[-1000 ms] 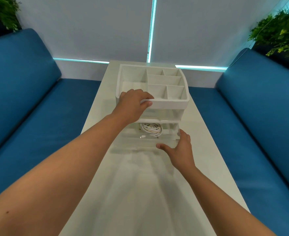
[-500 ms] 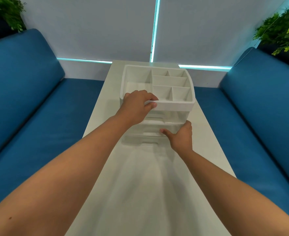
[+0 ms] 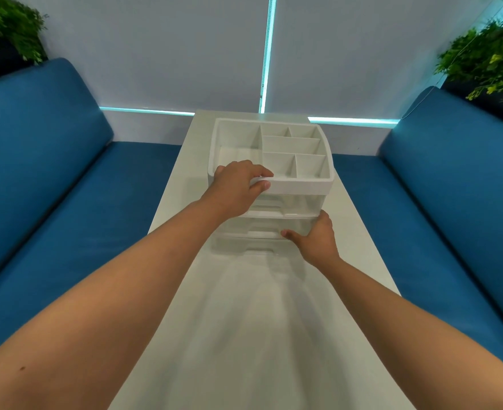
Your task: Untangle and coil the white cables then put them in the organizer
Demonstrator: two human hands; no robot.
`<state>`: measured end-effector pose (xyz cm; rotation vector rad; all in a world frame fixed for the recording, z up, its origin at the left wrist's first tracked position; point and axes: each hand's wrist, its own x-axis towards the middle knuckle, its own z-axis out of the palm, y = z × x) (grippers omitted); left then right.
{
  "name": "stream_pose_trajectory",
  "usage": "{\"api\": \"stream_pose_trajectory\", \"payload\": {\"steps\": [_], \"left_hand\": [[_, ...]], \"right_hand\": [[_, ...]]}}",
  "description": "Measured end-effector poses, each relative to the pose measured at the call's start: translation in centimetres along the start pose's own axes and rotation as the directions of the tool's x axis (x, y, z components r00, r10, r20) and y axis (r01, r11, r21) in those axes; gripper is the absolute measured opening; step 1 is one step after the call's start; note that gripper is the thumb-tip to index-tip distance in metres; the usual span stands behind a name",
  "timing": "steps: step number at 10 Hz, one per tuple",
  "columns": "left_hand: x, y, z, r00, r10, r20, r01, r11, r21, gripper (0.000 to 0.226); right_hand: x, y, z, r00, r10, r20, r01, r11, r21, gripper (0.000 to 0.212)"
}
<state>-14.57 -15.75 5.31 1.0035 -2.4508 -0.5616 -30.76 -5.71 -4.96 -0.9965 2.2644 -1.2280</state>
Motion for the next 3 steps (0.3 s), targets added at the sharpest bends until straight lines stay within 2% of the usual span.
{"api": "stream_pose_trajectory", "payload": {"steps": [1,3], "left_hand": [[-0.6,0.2,-1.0,0.998,0.0,0.06,0.002,1.0,-0.031,0.042],[-1.3,2.3,-5.5,0.998,0.054,0.042,-0.055,0.998,0.012,0.035]], "right_hand": [[-1.4,-1.4,-2.4,0.996,0.0,0.09,0.011,0.993,-0.118,0.086],[-4.0,-7.5,-9.2,0.972,-0.011,0.233,0.077,0.958,-0.276,0.075]]}}
